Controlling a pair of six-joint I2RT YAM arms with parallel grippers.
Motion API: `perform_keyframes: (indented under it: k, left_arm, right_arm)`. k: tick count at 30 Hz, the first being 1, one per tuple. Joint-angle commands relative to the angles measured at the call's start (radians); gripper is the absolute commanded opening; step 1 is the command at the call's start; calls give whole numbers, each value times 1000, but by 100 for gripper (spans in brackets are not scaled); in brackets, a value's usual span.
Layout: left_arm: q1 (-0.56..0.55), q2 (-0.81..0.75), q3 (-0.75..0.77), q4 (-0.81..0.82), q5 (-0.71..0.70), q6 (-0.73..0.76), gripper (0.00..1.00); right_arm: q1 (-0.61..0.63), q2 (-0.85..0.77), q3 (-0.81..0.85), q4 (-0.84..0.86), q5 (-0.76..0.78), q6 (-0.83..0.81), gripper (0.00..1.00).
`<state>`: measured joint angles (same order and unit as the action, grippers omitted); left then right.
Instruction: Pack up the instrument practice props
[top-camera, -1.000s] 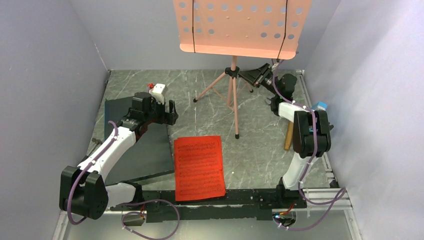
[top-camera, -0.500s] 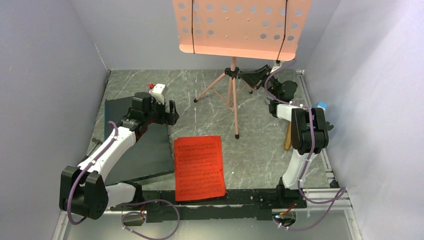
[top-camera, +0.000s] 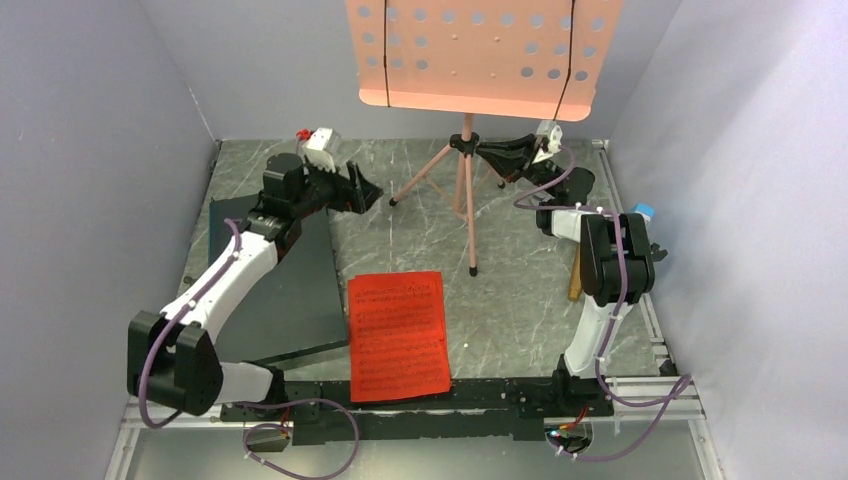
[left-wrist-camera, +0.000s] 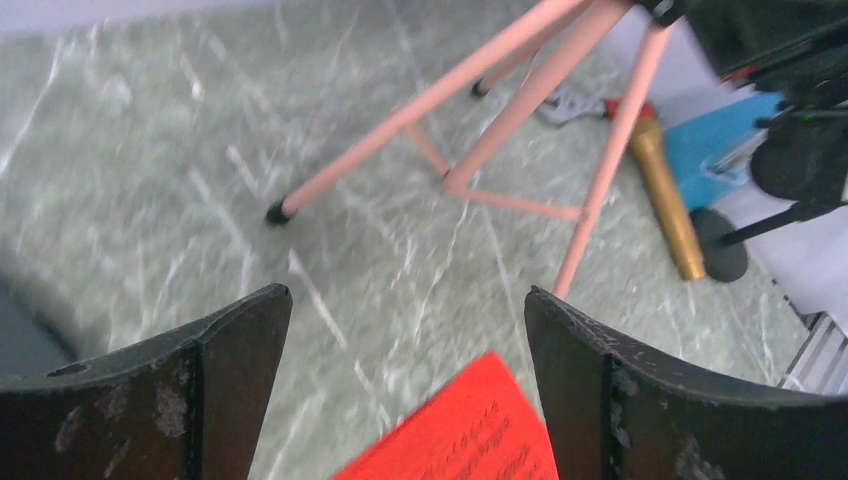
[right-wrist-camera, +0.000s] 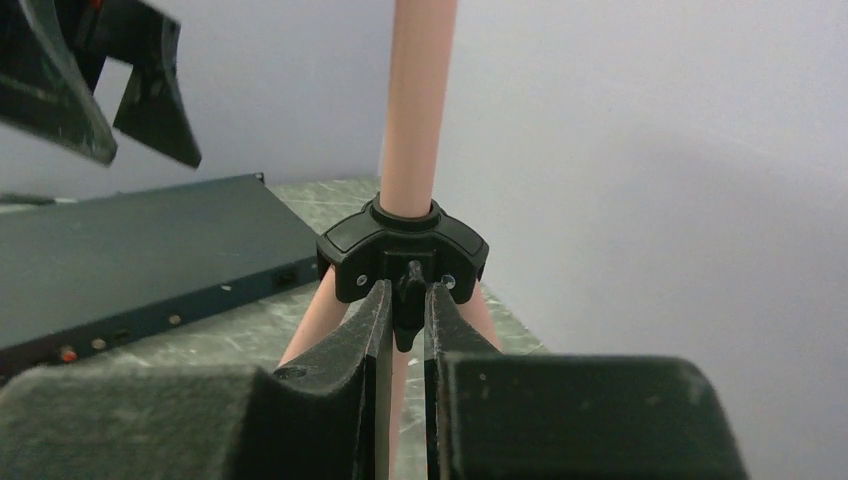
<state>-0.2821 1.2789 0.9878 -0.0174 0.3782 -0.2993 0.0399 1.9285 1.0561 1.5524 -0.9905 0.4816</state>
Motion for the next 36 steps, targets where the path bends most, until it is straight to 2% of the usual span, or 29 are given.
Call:
perform_keyframes:
  k: [1,5,9,13,15,18,22,29,36]
  left_arm:
    - [-42,90,103,273,86,-46,92]
    - [-92,214,203,464,102,-37,91]
    - [-138,347,330,578,121,-11,91]
    - [-170,468,436,659,105,20,91]
    - [-178,518,473,706,110,6,91]
    - [-190,572,510,769,114,-13,91]
    - [-217,613,504,858,109,-17,90]
    - [-273,568,340,1044,-29,19,91]
    - [-391,543,315,1045,-200,232,93]
  right_arm:
    - [-7,67,22,161,-103,-194,6]
    - [-9,74,51,161,-127,-228,6]
    - [-10,67,54,160,-122,-232,9]
    - [-17,55,30,160,-43,-178,23]
    - [-22,28,-26,159,67,-163,31]
    - [-23,-28,-145,159,204,-172,39]
    - [-16,-100,-275,159,312,-125,42]
    - [88,-243,-528,159,529,-82,43]
    - [214,-337,-681,129,726,-157,44]
